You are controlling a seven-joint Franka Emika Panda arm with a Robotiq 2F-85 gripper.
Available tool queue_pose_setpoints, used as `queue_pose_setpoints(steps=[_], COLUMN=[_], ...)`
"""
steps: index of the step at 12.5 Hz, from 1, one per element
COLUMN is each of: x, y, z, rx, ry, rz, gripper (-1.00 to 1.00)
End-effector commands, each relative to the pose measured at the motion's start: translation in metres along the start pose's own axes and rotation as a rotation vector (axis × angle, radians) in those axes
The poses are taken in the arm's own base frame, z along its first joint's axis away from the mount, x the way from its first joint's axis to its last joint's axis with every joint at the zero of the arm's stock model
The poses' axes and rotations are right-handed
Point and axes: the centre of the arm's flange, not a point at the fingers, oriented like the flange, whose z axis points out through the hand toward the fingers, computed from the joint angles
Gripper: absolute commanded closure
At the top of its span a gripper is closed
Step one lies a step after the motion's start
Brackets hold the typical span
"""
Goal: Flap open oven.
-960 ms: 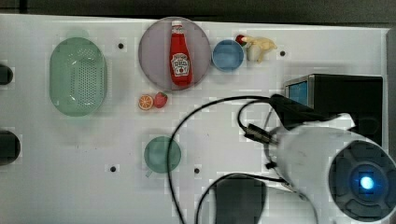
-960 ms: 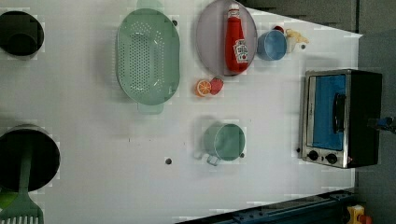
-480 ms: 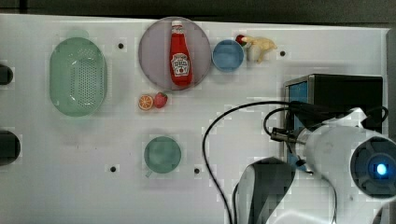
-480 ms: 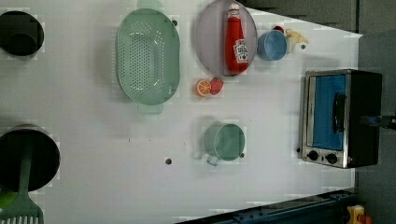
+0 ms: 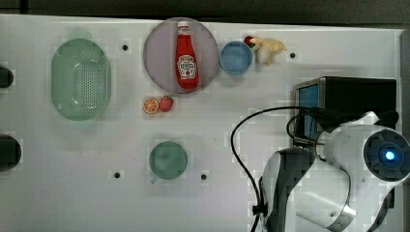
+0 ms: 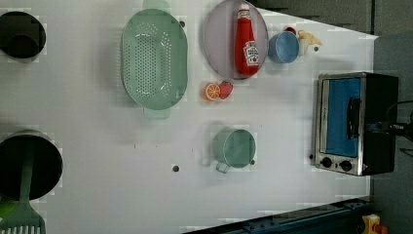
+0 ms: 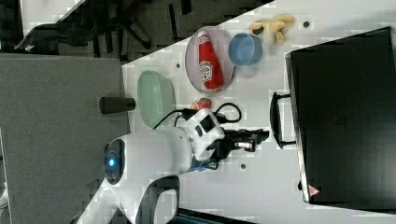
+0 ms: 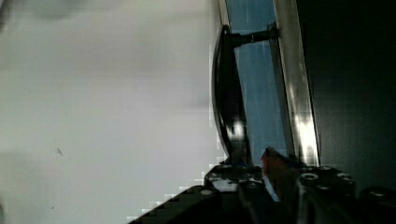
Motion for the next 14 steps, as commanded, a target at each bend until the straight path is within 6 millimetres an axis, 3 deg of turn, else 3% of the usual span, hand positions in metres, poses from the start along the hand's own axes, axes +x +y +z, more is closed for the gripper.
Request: queue_pose_setpoints(steps=[1, 8, 14], x=[0.013, 0.023, 0.027], y=[0.004, 0.002, -0.027], z=[0.001, 0.06, 0.07], rx=[-0.029, -0.071, -0.069], ry=[0.057, 0.005, -0.015], rz=[-0.054, -0.066, -0.119], gripper=[0.65, 0.65, 0.65])
